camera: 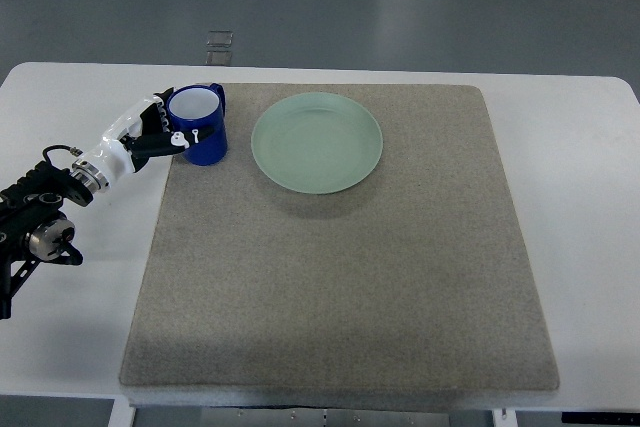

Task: Place cup left of plate with left hand
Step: 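Lower the blue mug onto the mat beside the plate, then open the left hand fingers and release the mug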

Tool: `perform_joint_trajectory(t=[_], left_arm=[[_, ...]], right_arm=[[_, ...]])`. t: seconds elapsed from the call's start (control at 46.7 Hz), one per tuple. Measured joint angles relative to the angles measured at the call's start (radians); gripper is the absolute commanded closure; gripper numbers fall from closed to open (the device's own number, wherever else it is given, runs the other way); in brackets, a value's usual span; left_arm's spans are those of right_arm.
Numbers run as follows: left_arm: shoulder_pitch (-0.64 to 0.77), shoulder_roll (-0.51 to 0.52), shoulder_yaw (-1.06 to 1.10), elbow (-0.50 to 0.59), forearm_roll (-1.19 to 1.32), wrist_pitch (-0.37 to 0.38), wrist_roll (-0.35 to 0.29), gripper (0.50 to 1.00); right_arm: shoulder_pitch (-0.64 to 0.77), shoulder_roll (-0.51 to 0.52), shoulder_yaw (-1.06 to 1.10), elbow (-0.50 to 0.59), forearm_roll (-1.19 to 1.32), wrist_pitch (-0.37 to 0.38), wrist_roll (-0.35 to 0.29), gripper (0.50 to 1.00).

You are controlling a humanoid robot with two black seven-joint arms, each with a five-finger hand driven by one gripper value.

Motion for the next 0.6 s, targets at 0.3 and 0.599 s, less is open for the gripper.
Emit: perform_joint_trajectory(t=[0.3, 0.599], left_arm=[[0.0, -0.011, 0.0, 0.001, -0.002, 0.0, 0.0, 0.615], [0.007, -0.013, -0.001, 0.005, -0.004, 0.0, 0.0, 0.542]], right_arm=[[0.0, 0.0, 0.0, 0.0, 0.0, 0.0, 0.0, 0.568], [0.0, 0.0, 0.0, -0.001, 0.0, 0.0, 0.0, 0.568]])
